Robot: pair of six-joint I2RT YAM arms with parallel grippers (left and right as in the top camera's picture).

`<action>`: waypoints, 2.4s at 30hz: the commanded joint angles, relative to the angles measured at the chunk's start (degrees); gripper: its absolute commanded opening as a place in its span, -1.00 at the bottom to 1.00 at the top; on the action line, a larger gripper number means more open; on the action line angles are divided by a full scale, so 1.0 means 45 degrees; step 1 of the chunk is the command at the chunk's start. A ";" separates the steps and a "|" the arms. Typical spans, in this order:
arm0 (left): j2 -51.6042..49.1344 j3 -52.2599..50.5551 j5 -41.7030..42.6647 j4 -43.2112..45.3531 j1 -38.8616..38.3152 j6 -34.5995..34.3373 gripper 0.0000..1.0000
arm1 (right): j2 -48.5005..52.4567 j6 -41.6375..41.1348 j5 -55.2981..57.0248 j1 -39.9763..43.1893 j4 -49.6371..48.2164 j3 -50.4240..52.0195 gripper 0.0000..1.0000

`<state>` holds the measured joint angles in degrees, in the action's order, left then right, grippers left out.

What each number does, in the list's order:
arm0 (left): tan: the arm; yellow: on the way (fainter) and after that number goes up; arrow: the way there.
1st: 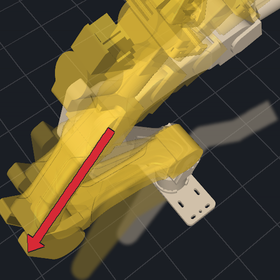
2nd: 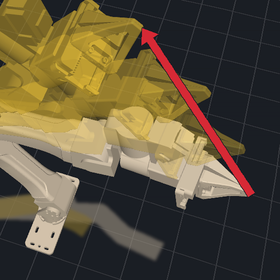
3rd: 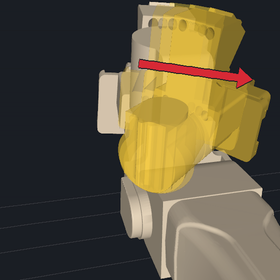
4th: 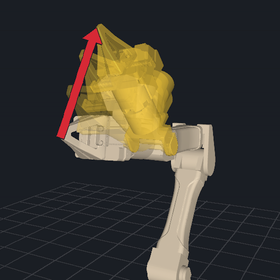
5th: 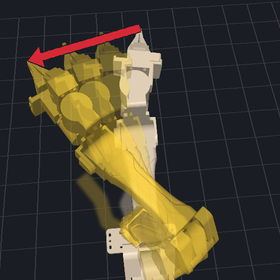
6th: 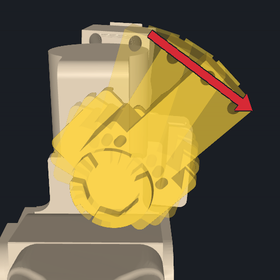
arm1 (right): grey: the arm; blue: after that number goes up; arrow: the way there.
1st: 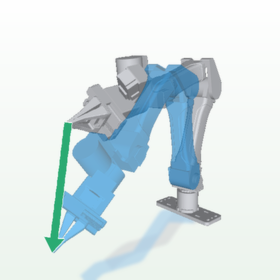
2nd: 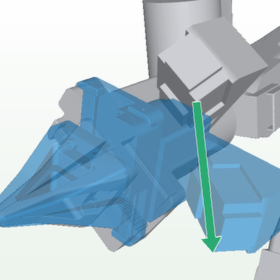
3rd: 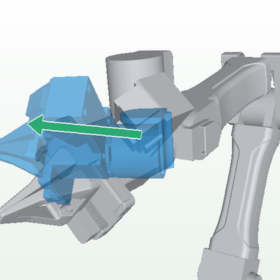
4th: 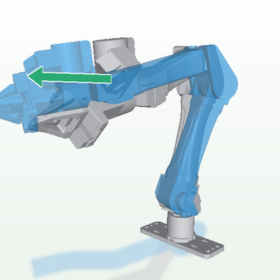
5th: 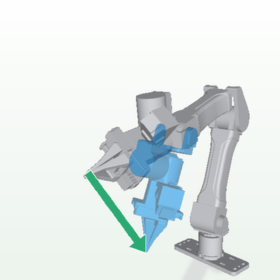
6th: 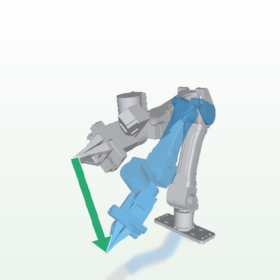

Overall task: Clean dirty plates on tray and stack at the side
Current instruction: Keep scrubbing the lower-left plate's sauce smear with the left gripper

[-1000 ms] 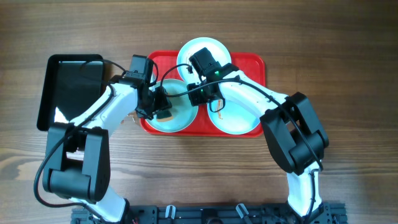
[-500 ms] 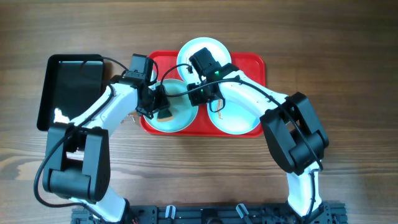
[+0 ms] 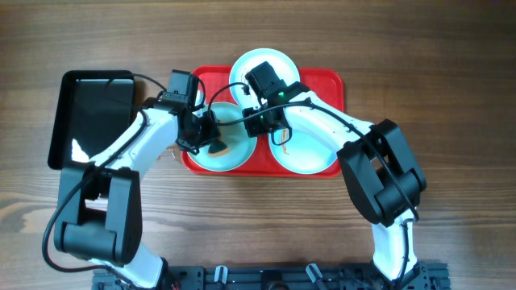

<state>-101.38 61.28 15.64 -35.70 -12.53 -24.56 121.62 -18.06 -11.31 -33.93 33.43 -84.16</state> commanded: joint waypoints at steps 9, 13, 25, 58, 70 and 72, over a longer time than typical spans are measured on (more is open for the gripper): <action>0.0165 -0.0107 0.0175 0.1005 -0.1161 -0.0797 -0.92 | 0.0223 -0.0325 0.0175 0.0019 -0.0073 -0.0325 -0.91; -0.0053 -0.0121 -0.0277 0.1141 -0.1185 -0.0787 -0.92 | 0.0223 -0.0325 0.0175 0.0019 -0.0097 -0.0325 -0.91; -0.1399 -0.0121 -0.3118 0.1049 -0.1214 -0.0053 -0.92 | 0.0223 -0.0316 0.0180 0.0019 -0.0068 -0.0325 -0.91; 0.0301 0.0957 -0.2803 -0.0170 -0.1205 0.0350 -0.92 | 0.0223 -0.0321 0.0175 0.0019 -0.0141 -0.0325 -0.91; -0.1496 0.0957 -0.0952 -0.0228 -0.1851 -0.0690 -0.92 | 0.0223 -0.0321 0.0180 0.0049 -0.0117 -0.0398 -0.91; -0.1525 0.0957 -0.1773 -0.0816 -0.1846 -0.0602 -0.92 | 0.0223 -0.0316 0.0180 0.0073 -0.0083 -0.0398 -0.91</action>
<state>-106.34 65.17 8.64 -36.25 -19.77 -26.30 121.73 -19.25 -11.07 -33.80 33.21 -84.16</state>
